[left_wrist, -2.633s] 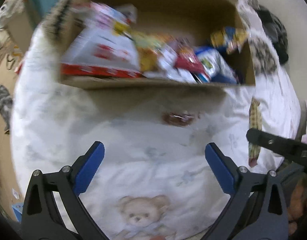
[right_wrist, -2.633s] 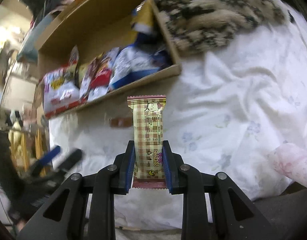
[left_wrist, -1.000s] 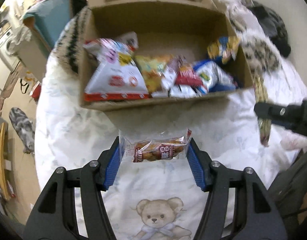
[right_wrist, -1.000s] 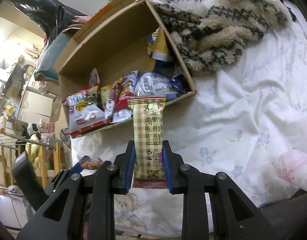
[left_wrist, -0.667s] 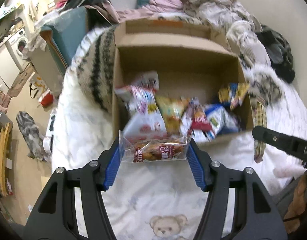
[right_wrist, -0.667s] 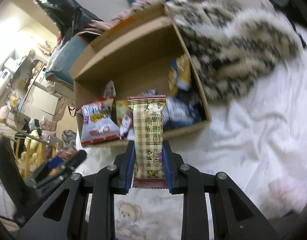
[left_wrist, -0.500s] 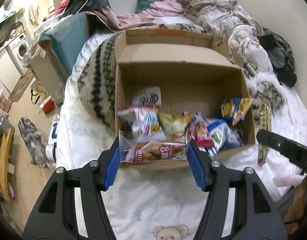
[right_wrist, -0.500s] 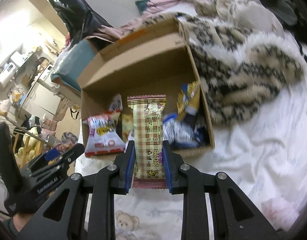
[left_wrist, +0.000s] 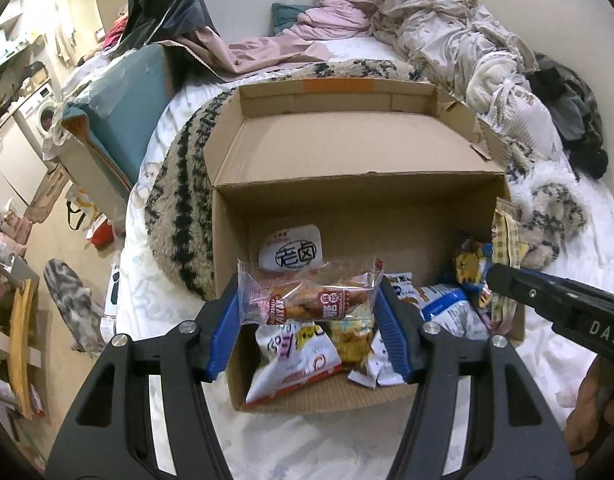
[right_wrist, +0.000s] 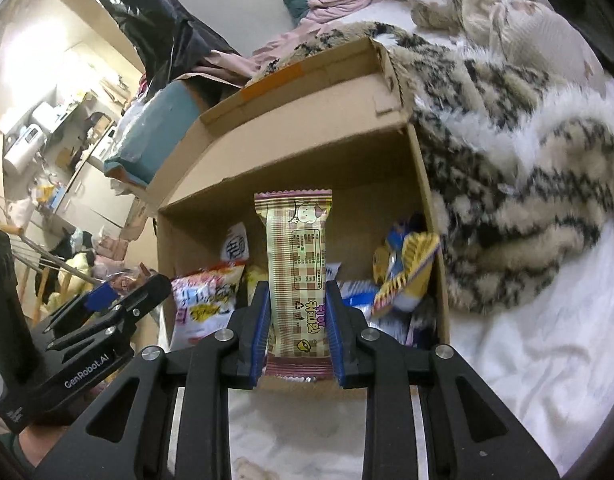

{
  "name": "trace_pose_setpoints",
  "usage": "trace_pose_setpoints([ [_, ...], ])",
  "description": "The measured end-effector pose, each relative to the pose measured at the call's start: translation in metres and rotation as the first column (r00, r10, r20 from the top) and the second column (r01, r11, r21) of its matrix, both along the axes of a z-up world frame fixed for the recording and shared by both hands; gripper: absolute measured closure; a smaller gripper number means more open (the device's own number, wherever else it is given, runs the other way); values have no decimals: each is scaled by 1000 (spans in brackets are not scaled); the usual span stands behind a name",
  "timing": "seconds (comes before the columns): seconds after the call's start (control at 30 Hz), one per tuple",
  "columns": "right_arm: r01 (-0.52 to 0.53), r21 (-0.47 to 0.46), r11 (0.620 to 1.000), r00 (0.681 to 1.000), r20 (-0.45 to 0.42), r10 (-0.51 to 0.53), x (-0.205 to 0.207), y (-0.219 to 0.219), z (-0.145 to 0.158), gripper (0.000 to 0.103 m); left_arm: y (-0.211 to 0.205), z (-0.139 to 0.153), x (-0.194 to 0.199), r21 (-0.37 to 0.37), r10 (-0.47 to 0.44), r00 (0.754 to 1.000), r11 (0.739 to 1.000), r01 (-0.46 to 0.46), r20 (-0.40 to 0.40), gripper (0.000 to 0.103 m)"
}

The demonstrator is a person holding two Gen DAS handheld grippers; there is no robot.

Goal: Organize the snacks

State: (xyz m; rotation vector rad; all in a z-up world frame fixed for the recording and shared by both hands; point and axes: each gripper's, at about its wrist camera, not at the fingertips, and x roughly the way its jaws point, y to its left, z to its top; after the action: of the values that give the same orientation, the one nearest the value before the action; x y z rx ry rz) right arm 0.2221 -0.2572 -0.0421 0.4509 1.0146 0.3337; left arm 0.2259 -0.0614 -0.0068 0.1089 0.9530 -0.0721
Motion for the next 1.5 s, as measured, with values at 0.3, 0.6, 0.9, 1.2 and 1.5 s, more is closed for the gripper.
trace_pose_setpoints([
  [0.3, 25, 32, 999, 999, -47, -23, 14, -1, -14, 76, -7, -15, 13, 48, 14, 1000, 999, -14, -4, 43],
  [0.6, 46, 56, 997, 998, -42, -44, 16, -8, -15, 75, -7, -15, 18, 38, 26, 1000, 999, -26, 11, 34],
  [0.9, 79, 16, 997, 997, 3, -79, 10, -11, -6, 72, 2, 3, 12, -19, 66, 996, 998, -65, 58, 7],
  [1.2, 99, -34, 994, 989, 111, -95, -6, -13, 18, 34, 7, 24, -12, -29, 41, 996, 999, -38, 82, 7],
  [1.5, 110, -117, 987, 979, 184, -87, -44, -6, 44, 29, 33, 32, -46, -63, 109, 991, 992, -105, 71, 3],
])
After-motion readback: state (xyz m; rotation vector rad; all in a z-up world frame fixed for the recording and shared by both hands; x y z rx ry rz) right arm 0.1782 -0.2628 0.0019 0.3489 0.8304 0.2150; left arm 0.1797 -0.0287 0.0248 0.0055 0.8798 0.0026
